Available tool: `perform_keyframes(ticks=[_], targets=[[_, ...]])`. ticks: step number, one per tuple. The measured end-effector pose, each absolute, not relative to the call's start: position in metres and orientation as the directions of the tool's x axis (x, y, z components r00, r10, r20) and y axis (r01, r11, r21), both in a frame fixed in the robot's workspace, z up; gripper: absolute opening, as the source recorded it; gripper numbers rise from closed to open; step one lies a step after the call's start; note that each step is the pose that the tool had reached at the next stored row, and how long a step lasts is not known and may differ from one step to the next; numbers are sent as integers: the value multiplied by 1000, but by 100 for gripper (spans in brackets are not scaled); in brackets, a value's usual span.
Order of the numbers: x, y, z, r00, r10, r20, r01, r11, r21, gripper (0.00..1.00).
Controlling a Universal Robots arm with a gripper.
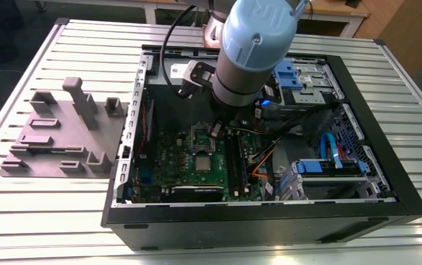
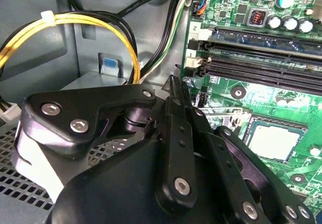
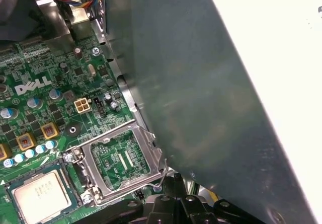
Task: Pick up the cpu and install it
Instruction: 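Close the cpu cover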
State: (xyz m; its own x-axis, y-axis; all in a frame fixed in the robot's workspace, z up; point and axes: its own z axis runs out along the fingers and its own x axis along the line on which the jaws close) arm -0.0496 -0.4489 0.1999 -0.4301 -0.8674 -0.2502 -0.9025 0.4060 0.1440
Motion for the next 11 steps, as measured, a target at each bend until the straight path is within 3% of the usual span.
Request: perform_keyframes(ticks=[11], targets=[[-50, -449, 205, -438, -869, -229, -898, 415, 145, 10]])
